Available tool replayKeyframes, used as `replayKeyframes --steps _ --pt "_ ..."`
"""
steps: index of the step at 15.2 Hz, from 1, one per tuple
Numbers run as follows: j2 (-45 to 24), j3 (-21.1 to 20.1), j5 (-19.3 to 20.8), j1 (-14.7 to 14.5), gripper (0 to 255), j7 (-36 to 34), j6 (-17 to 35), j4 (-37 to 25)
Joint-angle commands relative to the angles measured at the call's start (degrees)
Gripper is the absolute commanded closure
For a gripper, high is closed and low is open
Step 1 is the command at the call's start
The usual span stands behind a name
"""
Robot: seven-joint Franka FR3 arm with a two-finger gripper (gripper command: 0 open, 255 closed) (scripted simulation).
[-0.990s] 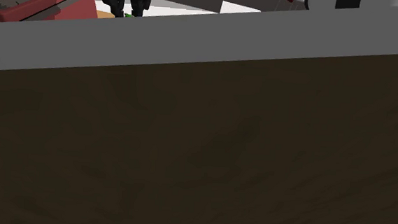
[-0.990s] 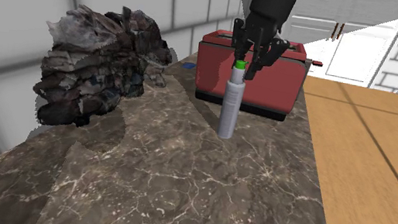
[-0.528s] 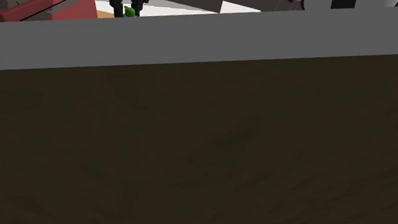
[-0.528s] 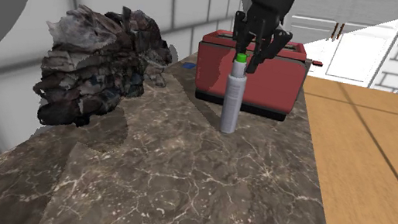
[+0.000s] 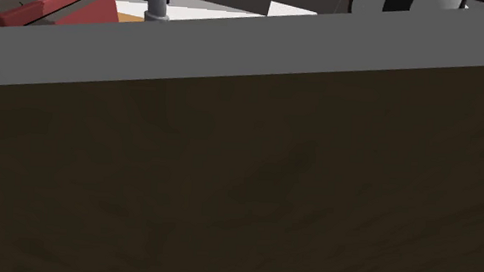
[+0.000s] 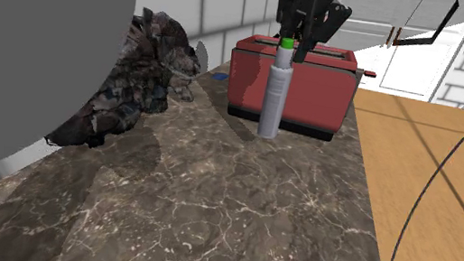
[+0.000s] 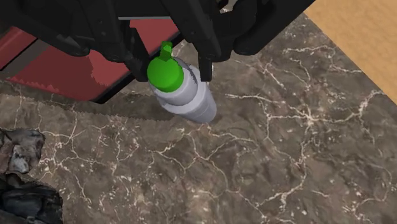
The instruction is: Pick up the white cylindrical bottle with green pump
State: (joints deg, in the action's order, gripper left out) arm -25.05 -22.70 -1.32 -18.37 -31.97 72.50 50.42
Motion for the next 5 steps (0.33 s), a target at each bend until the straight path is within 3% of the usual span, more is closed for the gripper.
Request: replayKeyframes --steps 1,3,5 --pt "-2.6 0.0 0.9 -1.3 255 -0.7 -3.4 -6.0" --pt "-7.1 0.2 2.5 -3.7 255 -1.4 -8.4 -15.7" --pt "-7.7 0.3 2.6 -4.1 255 -1.4 -9.0 -16.9"
